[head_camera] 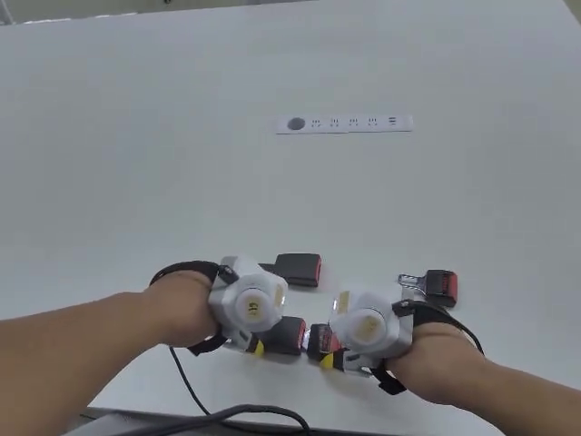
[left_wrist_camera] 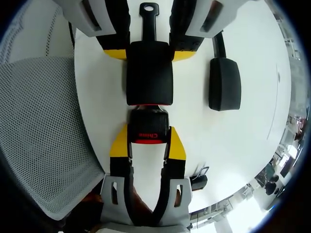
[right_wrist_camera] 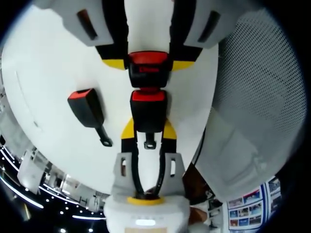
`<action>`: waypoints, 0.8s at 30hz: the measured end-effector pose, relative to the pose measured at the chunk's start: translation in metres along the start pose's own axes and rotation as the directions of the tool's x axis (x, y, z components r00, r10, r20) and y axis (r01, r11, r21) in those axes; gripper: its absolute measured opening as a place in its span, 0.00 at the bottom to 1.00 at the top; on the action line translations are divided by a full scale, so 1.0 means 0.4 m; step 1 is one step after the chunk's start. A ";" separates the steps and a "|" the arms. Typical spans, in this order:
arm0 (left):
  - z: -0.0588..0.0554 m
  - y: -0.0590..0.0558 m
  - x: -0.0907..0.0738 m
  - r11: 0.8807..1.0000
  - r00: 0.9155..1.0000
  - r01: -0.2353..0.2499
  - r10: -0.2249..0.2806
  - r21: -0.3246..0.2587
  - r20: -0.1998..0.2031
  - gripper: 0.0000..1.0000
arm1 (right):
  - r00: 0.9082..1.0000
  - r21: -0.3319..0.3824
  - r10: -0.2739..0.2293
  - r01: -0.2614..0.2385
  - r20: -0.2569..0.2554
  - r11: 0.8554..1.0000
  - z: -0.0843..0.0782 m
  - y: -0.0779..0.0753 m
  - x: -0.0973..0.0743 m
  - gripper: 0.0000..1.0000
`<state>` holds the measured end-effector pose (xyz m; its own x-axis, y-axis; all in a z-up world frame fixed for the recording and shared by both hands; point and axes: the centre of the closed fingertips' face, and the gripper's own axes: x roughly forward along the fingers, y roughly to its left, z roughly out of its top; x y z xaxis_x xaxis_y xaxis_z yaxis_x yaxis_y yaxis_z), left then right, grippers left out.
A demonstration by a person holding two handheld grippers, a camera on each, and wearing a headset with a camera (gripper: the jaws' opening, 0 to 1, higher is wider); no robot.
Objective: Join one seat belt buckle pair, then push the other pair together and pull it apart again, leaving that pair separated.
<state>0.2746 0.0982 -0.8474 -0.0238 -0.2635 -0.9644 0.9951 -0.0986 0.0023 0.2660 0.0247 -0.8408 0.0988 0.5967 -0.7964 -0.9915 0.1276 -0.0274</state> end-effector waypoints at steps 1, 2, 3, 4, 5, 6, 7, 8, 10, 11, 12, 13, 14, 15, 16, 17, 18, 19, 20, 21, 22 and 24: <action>0.000 0.000 0.000 1.000 1.000 0.000 0.000 -0.001 0.003 0.30 | 1.000 -0.002 -0.001 0.001 0.000 1.000 0.000 0.000 0.000 0.30; 0.000 0.000 0.001 1.000 1.000 0.000 0.000 -0.002 0.003 0.30 | 1.000 -0.002 -0.003 0.003 0.000 1.000 0.000 0.001 0.000 0.30; 0.000 0.000 0.000 1.000 1.000 0.000 0.000 -0.002 0.003 0.31 | 1.000 0.000 -0.004 0.004 0.001 1.000 0.001 0.000 0.000 0.30; 0.000 0.000 0.000 1.000 1.000 0.000 0.000 -0.002 0.003 0.31 | 1.000 0.000 -0.005 0.005 0.002 1.000 0.001 0.001 -0.001 0.30; 0.000 0.000 0.000 1.000 1.000 0.000 0.000 -0.003 0.002 0.31 | 1.000 0.001 -0.005 0.005 0.004 1.000 0.002 0.001 -0.001 0.30; 0.000 0.000 0.000 1.000 1.000 0.000 0.000 -0.002 0.002 0.31 | 1.000 0.003 -0.006 0.006 0.004 1.000 0.001 0.001 -0.001 0.30; 0.001 -0.001 0.000 1.000 1.000 0.000 0.000 0.000 0.001 0.31 | 1.000 0.004 -0.006 0.006 0.004 1.000 0.002 0.000 0.000 0.31; 0.001 -0.001 0.000 1.000 1.000 0.000 0.000 -0.001 0.001 0.31 | 1.000 0.006 -0.005 0.005 0.005 1.000 0.001 0.001 -0.001 0.31; 0.001 0.000 0.000 1.000 1.000 0.000 0.000 -0.005 0.000 0.31 | 1.000 0.012 -0.004 0.004 0.005 1.000 0.002 0.001 -0.001 0.31; 0.001 0.000 0.000 1.000 1.000 0.000 0.000 -0.005 0.001 0.32 | 1.000 0.026 -0.001 0.000 0.007 1.000 0.003 0.000 -0.001 0.31; 0.002 -0.001 -0.001 1.000 1.000 -0.002 0.002 -0.008 0.003 0.32 | 1.000 0.039 0.007 -0.007 0.010 0.999 0.003 0.000 -0.002 0.32; 0.002 -0.002 -0.001 1.000 1.000 -0.003 0.003 -0.011 0.004 0.32 | 1.000 0.041 0.006 -0.007 0.011 0.999 0.003 -0.001 -0.002 0.32; 0.002 -0.002 -0.001 1.000 1.000 -0.005 0.005 -0.011 0.005 0.32 | 1.000 0.031 0.005 -0.006 0.010 0.999 0.003 0.002 -0.001 0.32; 0.002 -0.001 0.000 1.000 1.000 -0.007 0.007 -0.012 0.006 0.32 | 1.000 0.018 -0.002 0.001 0.008 1.000 0.004 0.003 -0.001 0.32; 0.002 -0.001 0.000 1.000 1.000 -0.008 0.008 -0.016 0.005 0.32 | 1.000 0.019 -0.004 0.004 0.009 1.000 0.003 0.004 -0.001 0.33; 0.002 -0.002 0.000 1.000 1.000 -0.008 0.008 -0.015 0.004 0.33 | 1.000 0.042 -0.004 0.003 0.014 0.999 0.005 0.004 -0.002 0.33; 0.003 -0.002 0.001 1.000 1.000 -0.008 0.008 -0.010 0.000 0.33 | 1.000 0.066 -0.001 0.000 0.015 0.998 0.007 0.005 -0.003 0.33; 0.004 -0.002 0.001 1.000 1.000 -0.011 0.010 -0.005 -0.009 0.33 | 1.000 0.065 0.000 -0.001 0.016 0.998 0.009 0.004 -0.003 0.33; 0.005 -0.002 0.001 1.000 1.000 -0.012 0.012 -0.003 -0.014 0.33 | 1.000 0.056 -0.001 0.000 0.015 0.998 0.007 0.004 -0.003 0.33; 0.006 -0.002 0.001 1.000 1.000 -0.013 0.013 0.004 -0.021 0.33 | 1.000 0.042 -0.001 0.001 0.016 0.999 0.007 0.004 -0.003 0.33; 0.005 -0.002 0.001 1.000 1.000 -0.013 0.013 0.009 -0.025 0.33 | 1.000 0.026 -0.003 0.002 0.019 1.000 0.006 0.006 -0.003 0.33; 0.005 -0.002 0.001 1.000 0.999 -0.014 0.014 0.007 -0.032 0.33 | 1.000 0.002 -0.008 0.008 0.025 1.000 0.007 0.003 -0.005 0.34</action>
<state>0.2738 0.0962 -0.8474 -0.0069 -0.2337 -0.9723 0.9946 -0.1019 0.0175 0.2648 0.0256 -0.8375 0.1091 0.6153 -0.7807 -0.9904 0.1340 -0.0327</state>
